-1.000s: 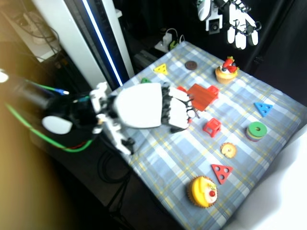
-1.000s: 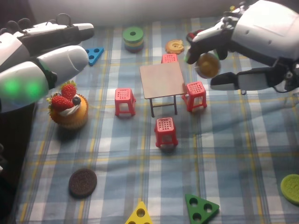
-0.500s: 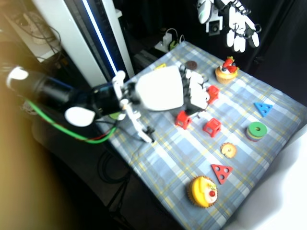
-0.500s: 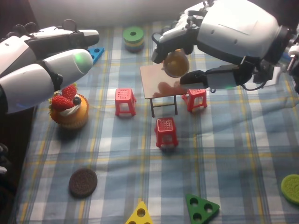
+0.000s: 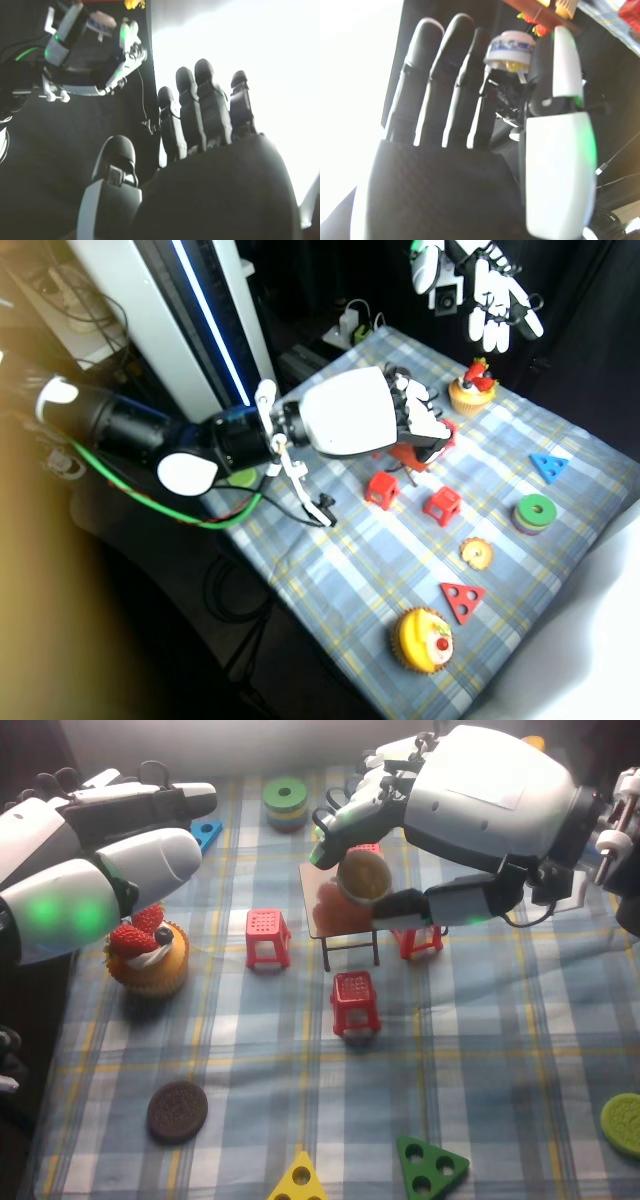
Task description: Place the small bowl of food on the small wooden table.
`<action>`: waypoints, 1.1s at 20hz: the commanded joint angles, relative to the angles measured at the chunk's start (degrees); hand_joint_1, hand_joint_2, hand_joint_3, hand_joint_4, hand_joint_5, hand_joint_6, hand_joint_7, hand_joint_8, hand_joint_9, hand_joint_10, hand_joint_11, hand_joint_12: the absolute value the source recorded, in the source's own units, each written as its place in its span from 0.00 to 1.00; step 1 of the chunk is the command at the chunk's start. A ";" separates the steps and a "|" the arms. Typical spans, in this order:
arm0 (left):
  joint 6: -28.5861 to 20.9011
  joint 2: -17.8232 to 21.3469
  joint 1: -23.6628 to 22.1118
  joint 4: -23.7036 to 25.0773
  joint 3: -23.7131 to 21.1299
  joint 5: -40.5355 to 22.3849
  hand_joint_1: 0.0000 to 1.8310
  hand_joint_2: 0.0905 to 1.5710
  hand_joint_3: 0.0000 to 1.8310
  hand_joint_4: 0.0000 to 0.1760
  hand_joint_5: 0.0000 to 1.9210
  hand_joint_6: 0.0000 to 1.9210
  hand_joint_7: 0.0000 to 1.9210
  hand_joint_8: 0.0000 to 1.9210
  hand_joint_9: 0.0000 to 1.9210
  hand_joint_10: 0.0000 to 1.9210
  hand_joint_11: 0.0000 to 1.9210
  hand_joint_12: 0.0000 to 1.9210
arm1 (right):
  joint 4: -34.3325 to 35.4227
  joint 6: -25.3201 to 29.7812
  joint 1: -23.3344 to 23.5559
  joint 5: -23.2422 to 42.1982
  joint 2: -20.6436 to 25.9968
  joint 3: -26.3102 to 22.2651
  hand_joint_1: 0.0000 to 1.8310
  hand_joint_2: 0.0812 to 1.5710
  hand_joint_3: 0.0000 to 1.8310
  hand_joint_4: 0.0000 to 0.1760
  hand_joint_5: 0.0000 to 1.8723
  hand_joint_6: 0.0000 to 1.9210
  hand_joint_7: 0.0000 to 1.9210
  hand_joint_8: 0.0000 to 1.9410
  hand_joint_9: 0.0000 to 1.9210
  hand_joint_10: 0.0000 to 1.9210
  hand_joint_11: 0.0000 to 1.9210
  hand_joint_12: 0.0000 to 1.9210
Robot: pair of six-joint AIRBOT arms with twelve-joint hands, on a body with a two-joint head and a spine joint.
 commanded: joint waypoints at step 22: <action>-9.50 1.77 2.88 -0.08 -0.64 -17.04 0.06 0.79 0.00 0.34 0.31 0.00 0.27 0.00 0.19 0.00 0.04 0.04 | 13.72 0.66 -8.71 24.57 12.21 -7.73 0.49 0.55 0.00 0.23 0.17 0.00 0.24 0.00 0.24 0.00 0.10 0.29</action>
